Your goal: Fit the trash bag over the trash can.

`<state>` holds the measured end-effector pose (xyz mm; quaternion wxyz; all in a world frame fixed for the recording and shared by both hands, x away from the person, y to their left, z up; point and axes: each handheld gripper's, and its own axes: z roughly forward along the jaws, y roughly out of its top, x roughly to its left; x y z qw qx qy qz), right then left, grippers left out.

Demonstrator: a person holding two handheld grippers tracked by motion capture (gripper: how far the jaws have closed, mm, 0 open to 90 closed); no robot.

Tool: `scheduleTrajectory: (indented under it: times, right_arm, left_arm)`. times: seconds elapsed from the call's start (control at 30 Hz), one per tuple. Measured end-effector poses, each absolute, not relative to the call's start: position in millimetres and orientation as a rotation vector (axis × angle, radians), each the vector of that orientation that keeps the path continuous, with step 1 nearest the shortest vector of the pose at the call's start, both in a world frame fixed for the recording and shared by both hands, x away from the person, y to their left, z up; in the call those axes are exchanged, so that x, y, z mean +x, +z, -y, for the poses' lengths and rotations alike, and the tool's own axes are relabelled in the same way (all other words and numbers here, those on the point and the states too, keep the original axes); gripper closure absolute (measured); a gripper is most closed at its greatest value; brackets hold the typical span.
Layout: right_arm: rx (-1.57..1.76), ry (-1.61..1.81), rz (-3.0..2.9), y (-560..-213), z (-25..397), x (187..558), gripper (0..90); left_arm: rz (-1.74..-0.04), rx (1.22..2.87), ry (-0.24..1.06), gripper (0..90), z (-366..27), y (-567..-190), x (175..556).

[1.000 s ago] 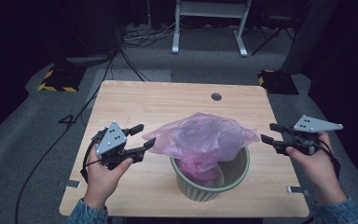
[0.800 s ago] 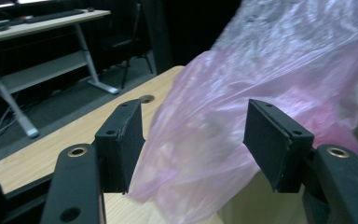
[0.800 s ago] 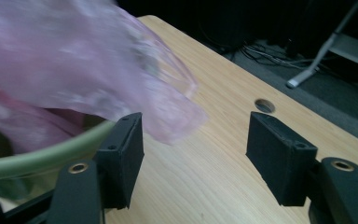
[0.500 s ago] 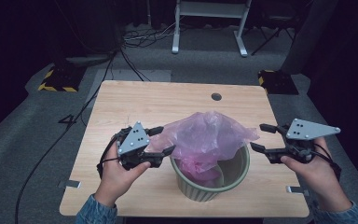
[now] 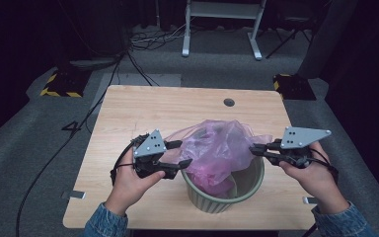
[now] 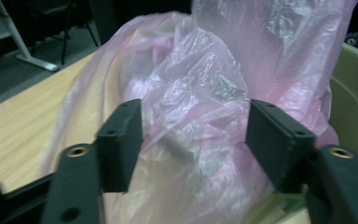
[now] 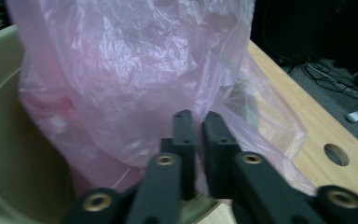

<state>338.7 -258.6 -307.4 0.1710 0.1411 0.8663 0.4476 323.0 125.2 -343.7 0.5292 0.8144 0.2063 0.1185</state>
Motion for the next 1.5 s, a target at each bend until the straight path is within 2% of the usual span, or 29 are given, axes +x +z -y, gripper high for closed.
scheduleTrajectory:
  times: [0.13, 0.17, 0.2, 0.27, 0.33, 0.4, 0.8, 1.03, 1.2, 1.5]
  right_arm:
    - [0.411, 1.266, -2.452, -305.8, 267.7, 329.4, 90.0]
    - [0.417, 1.272, -2.446, -304.8, 272.6, 324.3, 90.0]
    - [0.417, 1.272, -2.446, -304.8, 272.6, 324.3, 90.0]
    - [0.421, 1.282, -2.440, -304.9, 276.6, 318.6, 90.0]
    - [0.421, 1.286, -2.439, -306.2, 280.0, 312.4, 90.0]
    - [0.410, 1.288, -2.454, -310.2, 284.8, 301.4, 90.0]
    - [0.442, 1.277, -2.541, -336.2, 296.3, 276.5, 90.0]
    - [0.390, 1.257, -2.583, -339.2, 298.7, 262.2, 90.0]
    - [0.392, 1.250, -2.592, -338.4, 305.5, 251.9, 90.0]
    - [0.415, 1.248, -2.672, -358.3, 304.6, 248.8, 90.0]
  left_arm:
    - [-0.506, 1.939, 0.291, 52.3, -127.4, -344.5, 320.1]
    - [-0.508, 1.933, 0.303, 59.9, -127.9, -344.1, 318.9]
    - [-0.503, 1.934, 0.327, 59.9, -128.9, -343.1, 317.3]
    - [-0.484, 1.925, 0.337, 76.1, -131.5, -340.8, 313.8]
    - [-0.463, 1.911, 0.361, 82.8, -133.7, -339.4, 308.2]
    - [-0.431, 1.900, 0.386, 85.6, -136.1, -339.0, 300.7]
    - [-0.297, 1.897, 0.339, 88.3, -145.7, -348.1, 271.4]
    - [-0.299, 1.875, 0.311, 89.3, -155.3, -347.5, 266.6]
    - [-0.209, 1.914, 0.264, 89.7, -154.5, -349.6, 258.8]
    - [-0.226, 1.958, 0.177, 89.6, -150.2, -374.6, 262.4]
